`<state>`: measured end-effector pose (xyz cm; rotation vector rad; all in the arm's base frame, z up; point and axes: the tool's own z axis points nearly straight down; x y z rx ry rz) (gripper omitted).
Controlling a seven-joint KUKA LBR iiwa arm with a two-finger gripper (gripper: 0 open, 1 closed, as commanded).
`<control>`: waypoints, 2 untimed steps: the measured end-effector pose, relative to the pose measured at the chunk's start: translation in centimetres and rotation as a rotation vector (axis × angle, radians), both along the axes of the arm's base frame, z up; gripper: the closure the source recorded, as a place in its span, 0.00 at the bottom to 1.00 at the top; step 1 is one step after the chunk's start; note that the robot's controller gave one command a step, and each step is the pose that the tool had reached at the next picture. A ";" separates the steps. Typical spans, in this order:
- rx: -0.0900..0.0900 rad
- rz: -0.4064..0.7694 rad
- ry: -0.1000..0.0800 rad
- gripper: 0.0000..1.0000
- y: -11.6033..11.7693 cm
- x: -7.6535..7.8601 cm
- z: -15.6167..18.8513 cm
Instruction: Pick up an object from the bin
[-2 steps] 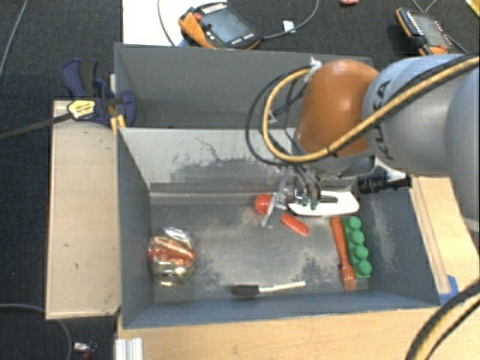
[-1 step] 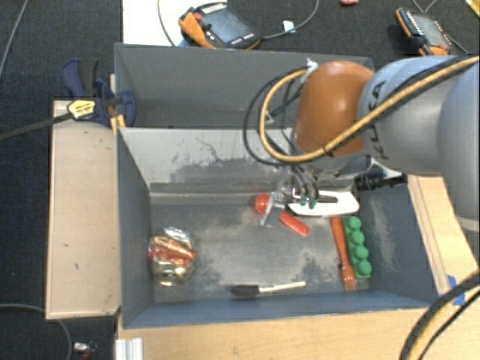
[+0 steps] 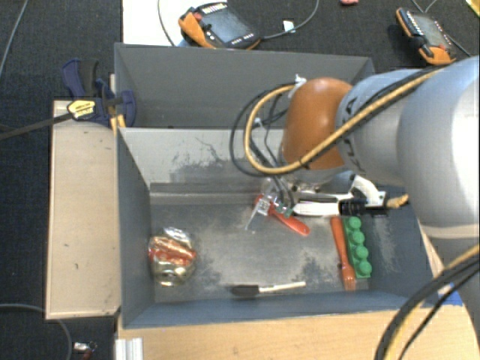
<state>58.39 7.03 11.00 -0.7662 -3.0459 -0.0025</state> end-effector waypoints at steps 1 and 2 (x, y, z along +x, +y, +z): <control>-0.001 0.121 -0.005 0.00 -2.9 0.6 -4.0; 0.000 -0.258 0.001 1.00 -2.4 -0.5 -4.0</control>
Offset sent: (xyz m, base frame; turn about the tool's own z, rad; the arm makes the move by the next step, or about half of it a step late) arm -0.0048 -0.0236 -0.0400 0.2595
